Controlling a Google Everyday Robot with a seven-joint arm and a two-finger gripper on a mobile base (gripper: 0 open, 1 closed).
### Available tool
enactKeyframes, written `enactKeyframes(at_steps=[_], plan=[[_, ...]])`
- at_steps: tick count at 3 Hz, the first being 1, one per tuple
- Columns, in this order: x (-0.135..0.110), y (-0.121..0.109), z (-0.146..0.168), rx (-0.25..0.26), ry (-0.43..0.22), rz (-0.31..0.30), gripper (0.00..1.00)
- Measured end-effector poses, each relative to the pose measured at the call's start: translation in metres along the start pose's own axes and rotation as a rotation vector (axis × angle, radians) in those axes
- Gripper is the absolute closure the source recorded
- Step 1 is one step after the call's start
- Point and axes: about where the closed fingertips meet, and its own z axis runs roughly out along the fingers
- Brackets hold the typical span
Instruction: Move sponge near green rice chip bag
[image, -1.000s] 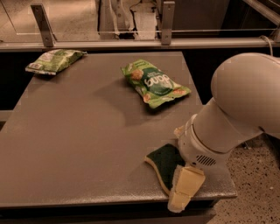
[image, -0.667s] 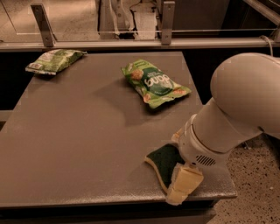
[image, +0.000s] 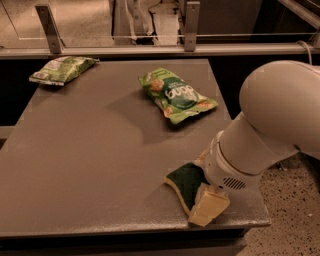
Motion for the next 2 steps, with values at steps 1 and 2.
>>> enactKeyframes(at_steps=[1,2], plan=[[0.000,-0.005,-0.015,0.011,-0.004,-0.001,0.88],[0.005,-0.032,-0.049,0.059,0.009,0.007,1.00]])
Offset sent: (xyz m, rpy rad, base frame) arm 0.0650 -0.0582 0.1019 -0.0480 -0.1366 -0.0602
